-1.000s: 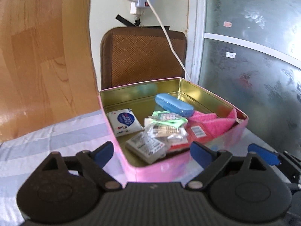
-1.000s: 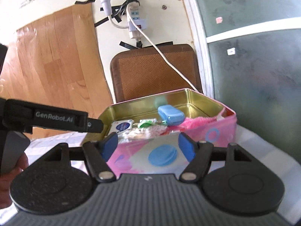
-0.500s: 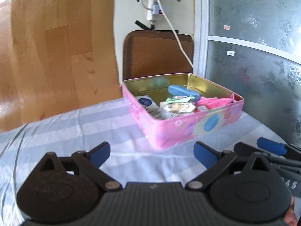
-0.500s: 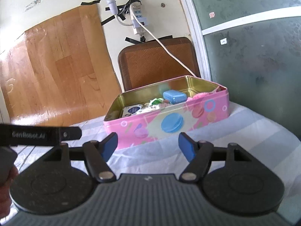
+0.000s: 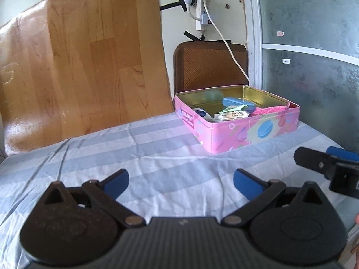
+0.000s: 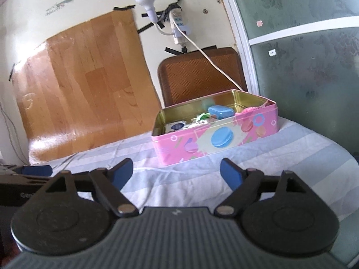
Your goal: Organize soft objects
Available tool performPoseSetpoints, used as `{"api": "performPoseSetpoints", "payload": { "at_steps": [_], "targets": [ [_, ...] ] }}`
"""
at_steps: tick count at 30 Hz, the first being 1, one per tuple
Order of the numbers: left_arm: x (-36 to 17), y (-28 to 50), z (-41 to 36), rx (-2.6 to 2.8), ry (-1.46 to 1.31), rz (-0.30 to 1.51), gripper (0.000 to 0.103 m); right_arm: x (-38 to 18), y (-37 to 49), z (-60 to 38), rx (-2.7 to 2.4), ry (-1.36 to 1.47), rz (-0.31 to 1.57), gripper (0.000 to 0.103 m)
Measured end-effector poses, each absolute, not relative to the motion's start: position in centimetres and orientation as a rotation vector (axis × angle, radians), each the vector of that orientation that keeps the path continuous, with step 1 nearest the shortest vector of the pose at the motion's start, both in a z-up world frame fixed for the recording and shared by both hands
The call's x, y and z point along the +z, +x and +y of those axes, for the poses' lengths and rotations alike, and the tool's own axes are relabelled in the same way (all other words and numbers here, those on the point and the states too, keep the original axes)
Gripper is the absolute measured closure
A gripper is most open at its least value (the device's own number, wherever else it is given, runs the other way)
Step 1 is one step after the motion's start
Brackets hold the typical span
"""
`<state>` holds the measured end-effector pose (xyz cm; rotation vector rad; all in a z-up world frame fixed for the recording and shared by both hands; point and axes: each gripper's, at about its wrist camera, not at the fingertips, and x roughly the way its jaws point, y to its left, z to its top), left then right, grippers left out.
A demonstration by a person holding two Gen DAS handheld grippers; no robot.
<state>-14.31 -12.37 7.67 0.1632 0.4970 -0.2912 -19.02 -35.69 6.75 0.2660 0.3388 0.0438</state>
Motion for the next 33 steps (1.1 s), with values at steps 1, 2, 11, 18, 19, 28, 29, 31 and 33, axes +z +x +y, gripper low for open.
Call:
{"api": "performPoseSetpoints", "payload": {
  "at_steps": [1,2,11,18,19,28,29,31,33],
  "targets": [
    [7.7,-14.7,-12.3,-0.29,0.163,0.496,0.0,6.8,-19.5,-35.6,0.05,0.269,0.335,0.015],
    [7.7,-15.1,-12.2,-0.287,0.16,0.495,0.0,6.9,-19.9,-35.5,0.057,0.271,0.333,0.015],
    [7.6,-18.2,-12.3,-0.256,0.163,0.491,0.0,7.2,-22.4,-35.5,0.088,0.298,0.315,0.011],
    [7.7,-19.8,-12.5,-0.211,0.174,0.483,0.0,7.4,-23.7,-36.2,0.08,0.316,0.288,0.006],
    [7.7,-20.0,-12.4,-0.209,0.174,0.482,0.0,7.4,-23.7,-36.3,0.081,0.324,0.288,0.006],
    [7.9,-21.5,-11.6,-0.195,0.176,0.498,0.0,7.1,-23.7,-35.4,0.115,0.356,0.311,0.004],
    [7.9,-21.7,-11.4,-0.198,0.174,0.502,0.0,7.1,-23.7,-35.1,0.12,0.354,0.312,0.004],
    [7.8,-22.0,-10.9,-0.204,0.17,0.507,0.0,7.3,-23.7,-34.5,0.128,0.344,0.312,0.004],
    [7.9,-22.3,-10.5,-0.199,0.167,0.506,0.0,7.4,-23.8,-34.0,0.132,0.329,0.308,0.004]
  ]
}}
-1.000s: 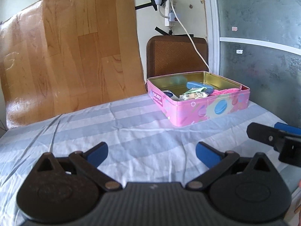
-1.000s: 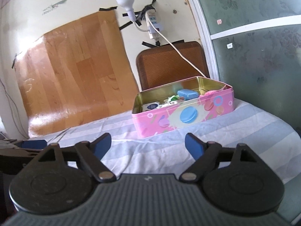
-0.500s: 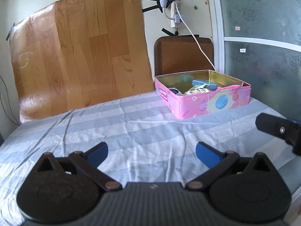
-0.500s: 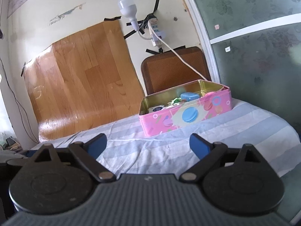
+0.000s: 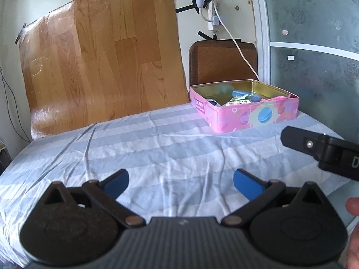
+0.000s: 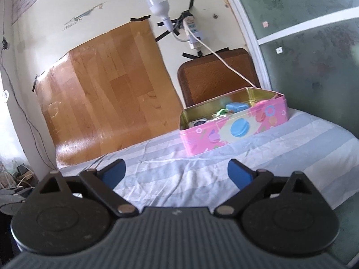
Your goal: Organize soft objects
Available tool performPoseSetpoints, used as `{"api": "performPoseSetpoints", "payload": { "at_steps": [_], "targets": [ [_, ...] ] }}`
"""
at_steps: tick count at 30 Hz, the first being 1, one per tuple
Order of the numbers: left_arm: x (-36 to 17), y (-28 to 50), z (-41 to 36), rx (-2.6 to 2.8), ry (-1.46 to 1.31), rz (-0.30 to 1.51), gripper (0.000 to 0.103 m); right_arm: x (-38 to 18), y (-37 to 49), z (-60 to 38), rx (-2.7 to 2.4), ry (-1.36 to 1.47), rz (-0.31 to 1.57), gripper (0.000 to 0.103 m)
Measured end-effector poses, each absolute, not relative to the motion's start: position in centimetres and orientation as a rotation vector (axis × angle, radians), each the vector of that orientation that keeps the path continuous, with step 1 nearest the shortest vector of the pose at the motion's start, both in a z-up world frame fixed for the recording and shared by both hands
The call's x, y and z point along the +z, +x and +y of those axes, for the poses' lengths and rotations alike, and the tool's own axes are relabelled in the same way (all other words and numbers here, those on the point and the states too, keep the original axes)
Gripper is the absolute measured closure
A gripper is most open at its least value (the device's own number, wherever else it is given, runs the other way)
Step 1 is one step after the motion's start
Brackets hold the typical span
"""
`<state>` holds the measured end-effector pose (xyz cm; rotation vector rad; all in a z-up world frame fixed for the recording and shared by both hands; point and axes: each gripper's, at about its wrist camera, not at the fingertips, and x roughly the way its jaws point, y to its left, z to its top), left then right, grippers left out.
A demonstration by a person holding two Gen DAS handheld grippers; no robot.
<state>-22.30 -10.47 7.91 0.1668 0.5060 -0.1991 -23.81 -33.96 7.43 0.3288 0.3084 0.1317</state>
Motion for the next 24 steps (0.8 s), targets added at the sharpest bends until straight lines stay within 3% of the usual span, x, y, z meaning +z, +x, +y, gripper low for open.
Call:
{"api": "performPoseSetpoints", "payload": {
  "at_steps": [24],
  "targets": [
    [8.1,-22.7,-9.3,-0.162,0.157,0.507,0.0,7.6,-24.3,-32.1,0.118,0.298,0.297,0.002]
  ]
}}
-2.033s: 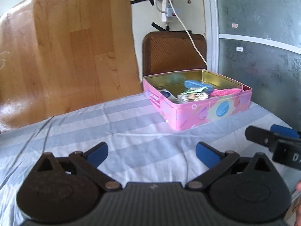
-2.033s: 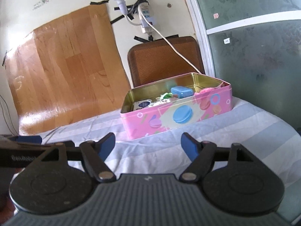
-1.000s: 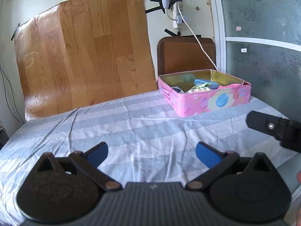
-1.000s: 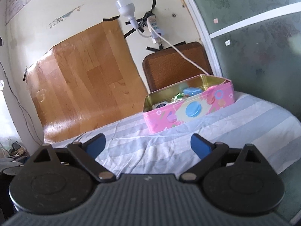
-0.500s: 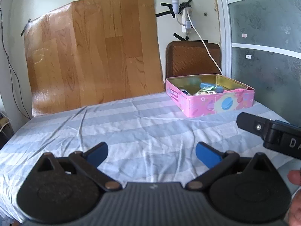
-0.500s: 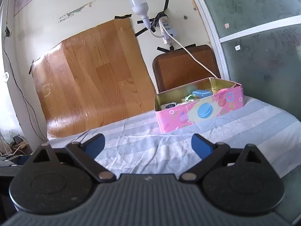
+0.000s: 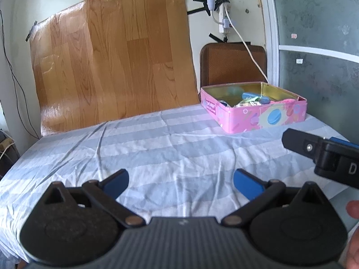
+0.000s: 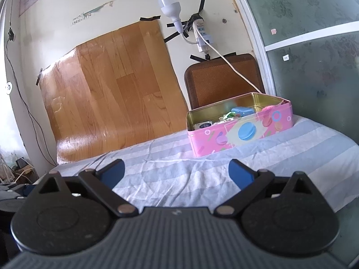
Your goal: Organize soft objects
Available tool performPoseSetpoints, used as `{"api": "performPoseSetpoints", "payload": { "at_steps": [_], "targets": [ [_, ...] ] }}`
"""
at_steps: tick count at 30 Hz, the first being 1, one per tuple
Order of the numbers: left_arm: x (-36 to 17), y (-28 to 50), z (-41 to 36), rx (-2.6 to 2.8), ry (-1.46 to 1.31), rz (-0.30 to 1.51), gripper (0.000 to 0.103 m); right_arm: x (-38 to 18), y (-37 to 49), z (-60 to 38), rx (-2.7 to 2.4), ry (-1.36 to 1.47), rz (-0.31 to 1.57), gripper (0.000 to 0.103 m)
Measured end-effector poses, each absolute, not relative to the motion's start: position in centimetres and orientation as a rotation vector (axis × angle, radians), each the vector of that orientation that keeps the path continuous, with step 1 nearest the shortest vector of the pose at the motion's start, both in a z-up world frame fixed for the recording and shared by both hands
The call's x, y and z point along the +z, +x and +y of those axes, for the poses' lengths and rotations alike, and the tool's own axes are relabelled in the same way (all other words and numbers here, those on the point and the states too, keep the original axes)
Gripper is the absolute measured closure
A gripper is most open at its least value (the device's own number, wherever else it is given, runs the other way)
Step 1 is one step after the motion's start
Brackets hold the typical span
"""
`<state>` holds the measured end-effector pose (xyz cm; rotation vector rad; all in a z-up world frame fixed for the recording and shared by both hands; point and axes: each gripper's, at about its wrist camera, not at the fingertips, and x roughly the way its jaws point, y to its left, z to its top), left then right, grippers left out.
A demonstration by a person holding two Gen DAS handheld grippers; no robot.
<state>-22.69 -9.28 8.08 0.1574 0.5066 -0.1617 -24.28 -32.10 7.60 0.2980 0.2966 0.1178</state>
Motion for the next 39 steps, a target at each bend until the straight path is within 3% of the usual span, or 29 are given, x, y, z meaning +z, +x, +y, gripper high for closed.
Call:
{"api": "performPoseSetpoints", "payload": {
  "at_steps": [39],
  "targets": [
    [7.1,-21.9,-9.2,-0.15,0.144,0.569,0.0,7.4,-24.4,-31.0,0.112,0.295,0.316,0.002]
  ]
}}
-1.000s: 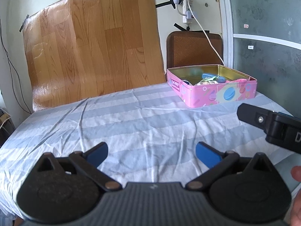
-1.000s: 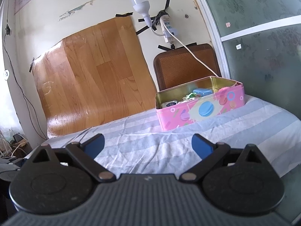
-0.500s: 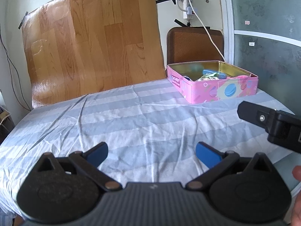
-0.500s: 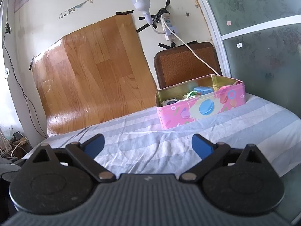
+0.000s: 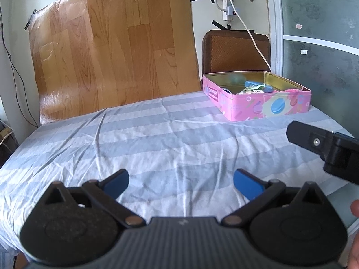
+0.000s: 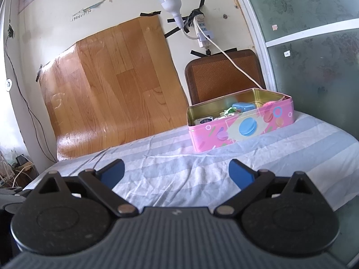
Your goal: Organize soft objects
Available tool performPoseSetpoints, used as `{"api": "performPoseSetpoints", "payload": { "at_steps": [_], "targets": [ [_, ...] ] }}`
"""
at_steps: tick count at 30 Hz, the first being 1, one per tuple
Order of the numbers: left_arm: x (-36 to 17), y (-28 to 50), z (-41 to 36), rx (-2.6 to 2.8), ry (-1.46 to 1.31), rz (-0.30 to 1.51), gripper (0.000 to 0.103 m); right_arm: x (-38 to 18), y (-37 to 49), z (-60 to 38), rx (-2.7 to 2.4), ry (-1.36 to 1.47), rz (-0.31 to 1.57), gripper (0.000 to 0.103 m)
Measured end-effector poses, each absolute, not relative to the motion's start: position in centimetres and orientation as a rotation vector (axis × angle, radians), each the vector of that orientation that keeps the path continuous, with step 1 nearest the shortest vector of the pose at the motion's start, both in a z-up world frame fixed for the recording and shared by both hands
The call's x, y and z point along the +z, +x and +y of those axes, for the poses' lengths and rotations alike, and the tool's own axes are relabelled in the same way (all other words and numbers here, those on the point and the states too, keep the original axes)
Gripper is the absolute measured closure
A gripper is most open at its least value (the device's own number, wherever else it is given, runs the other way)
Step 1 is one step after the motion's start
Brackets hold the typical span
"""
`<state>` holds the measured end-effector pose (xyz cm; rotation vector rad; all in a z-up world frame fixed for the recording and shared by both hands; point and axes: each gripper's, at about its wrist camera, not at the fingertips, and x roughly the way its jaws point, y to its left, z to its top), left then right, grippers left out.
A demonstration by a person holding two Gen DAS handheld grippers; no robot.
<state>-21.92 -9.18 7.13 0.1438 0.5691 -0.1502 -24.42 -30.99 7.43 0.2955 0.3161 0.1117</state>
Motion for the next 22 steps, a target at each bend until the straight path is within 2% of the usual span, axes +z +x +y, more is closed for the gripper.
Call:
{"api": "performPoseSetpoints", "payload": {
  "at_steps": [22],
  "targets": [
    [7.24,-22.43,-9.5,-0.172,0.156,0.542,0.0,7.17,-24.33,-30.9,0.118,0.29,0.322,0.002]
  ]
}}
